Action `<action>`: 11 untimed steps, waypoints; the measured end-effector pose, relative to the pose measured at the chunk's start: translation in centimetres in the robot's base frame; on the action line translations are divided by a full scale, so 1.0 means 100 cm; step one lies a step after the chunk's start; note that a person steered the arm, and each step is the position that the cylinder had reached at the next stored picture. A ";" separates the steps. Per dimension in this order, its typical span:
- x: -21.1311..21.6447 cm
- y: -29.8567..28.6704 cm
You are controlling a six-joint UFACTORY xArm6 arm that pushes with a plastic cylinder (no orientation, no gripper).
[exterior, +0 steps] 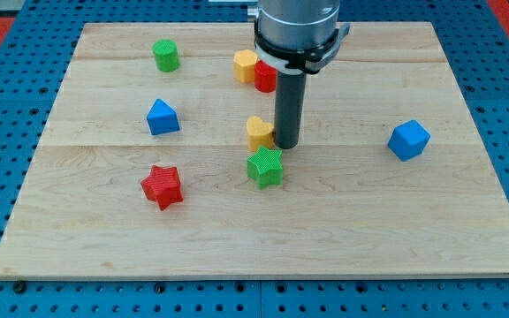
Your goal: Push the heart below the yellow hexagon
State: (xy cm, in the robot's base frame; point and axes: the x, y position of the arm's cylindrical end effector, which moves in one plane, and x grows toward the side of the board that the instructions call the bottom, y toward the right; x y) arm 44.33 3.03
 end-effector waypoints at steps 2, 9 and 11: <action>0.010 -0.033; 0.042 -0.099; -0.031 -0.091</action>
